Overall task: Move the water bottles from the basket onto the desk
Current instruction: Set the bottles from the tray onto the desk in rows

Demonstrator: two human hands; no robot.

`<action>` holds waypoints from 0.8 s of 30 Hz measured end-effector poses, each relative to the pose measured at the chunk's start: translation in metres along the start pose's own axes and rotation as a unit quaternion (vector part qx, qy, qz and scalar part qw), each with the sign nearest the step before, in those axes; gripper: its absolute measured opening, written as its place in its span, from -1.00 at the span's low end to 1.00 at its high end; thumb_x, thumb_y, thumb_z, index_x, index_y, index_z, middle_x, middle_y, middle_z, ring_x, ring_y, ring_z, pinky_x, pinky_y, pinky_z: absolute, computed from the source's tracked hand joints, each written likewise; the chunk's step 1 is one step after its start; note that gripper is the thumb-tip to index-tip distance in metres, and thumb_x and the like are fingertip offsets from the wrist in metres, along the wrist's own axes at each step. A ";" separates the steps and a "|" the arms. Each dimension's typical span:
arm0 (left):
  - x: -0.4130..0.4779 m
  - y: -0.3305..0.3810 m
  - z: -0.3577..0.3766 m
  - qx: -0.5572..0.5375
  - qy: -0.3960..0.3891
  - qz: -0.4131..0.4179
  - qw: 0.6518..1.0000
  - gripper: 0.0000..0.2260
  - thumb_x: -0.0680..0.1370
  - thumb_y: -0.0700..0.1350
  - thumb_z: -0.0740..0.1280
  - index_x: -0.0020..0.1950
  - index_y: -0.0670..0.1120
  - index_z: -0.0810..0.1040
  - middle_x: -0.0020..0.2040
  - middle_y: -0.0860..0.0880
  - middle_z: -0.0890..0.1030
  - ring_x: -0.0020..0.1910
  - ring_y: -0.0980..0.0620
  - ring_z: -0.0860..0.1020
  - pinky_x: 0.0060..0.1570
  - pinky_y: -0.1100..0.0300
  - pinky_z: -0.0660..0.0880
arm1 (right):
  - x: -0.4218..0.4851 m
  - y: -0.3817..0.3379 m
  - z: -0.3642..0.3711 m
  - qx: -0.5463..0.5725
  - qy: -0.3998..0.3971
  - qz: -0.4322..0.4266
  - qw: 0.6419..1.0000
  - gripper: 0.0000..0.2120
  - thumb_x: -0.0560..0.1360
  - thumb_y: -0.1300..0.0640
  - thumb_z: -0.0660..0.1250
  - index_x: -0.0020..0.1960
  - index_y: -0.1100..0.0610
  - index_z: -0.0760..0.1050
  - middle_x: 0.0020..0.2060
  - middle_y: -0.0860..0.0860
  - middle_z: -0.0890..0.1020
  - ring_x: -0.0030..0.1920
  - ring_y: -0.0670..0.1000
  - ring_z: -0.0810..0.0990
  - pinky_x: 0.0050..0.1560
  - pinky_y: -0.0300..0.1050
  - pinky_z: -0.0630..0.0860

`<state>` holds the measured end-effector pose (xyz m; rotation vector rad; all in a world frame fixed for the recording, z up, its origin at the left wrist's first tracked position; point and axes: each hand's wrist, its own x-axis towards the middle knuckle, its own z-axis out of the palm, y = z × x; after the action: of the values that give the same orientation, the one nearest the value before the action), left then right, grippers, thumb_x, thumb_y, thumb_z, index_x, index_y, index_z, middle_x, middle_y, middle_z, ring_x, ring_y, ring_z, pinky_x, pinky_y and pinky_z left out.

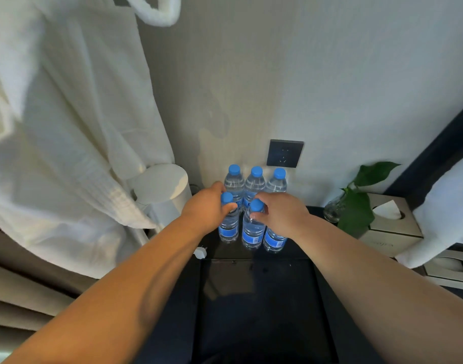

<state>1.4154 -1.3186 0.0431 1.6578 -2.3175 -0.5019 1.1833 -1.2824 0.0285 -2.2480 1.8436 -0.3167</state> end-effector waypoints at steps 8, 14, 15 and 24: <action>0.005 0.001 -0.020 0.012 -0.063 0.045 0.997 -0.77 0.60 -0.03 0.40 0.25 0.01 0.62 0.07 -0.04 0.69 0.02 -0.08 0.61 -0.04 0.09 0.48 | 0.000 -0.002 -0.001 -0.026 -0.012 0.017 0.999 -0.59 0.61 -0.28 0.28 0.37 -0.11 0.43 -0.14 -0.13 0.55 -0.10 0.02 0.52 -0.17 -0.06 0.40; 0.003 0.010 -0.015 0.053 -0.030 0.036 0.998 -0.73 0.59 0.06 0.40 0.22 -0.03 0.55 0.05 -0.06 0.66 -0.05 -0.08 0.60 -0.03 -0.02 0.57 | 0.002 -0.006 -0.002 -0.061 -0.010 0.021 0.998 -0.58 0.62 -0.28 0.26 0.40 -0.11 0.41 0.06 -0.04 0.68 0.10 0.12 0.61 -0.03 -0.01 0.32; 0.003 0.011 -0.013 0.058 -0.021 0.036 0.997 -0.73 0.59 0.07 0.40 0.18 -0.05 0.53 0.03 -0.07 0.65 -0.10 -0.07 0.57 -0.10 0.02 0.53 | 0.002 -0.006 -0.003 -0.064 -0.008 0.022 0.998 -0.58 0.62 -0.28 0.26 0.40 -0.11 0.41 0.07 -0.04 0.68 0.11 0.12 0.60 -0.01 0.01 0.30; 0.007 0.003 -0.020 0.037 -0.062 0.068 0.995 -0.65 0.60 0.05 0.39 0.36 0.06 0.48 0.11 -0.06 0.65 0.04 -0.12 0.61 -0.02 0.01 0.54 | 0.004 -0.011 -0.003 -0.082 -0.020 0.053 0.995 -0.54 0.60 -0.30 0.26 0.43 -0.15 0.38 0.11 -0.06 0.67 0.14 0.13 0.58 0.02 0.06 0.27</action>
<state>1.4185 -1.3265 0.0631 1.5253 -2.5464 -0.5100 1.1932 -1.2841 0.0351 -2.2306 2.0250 -0.1044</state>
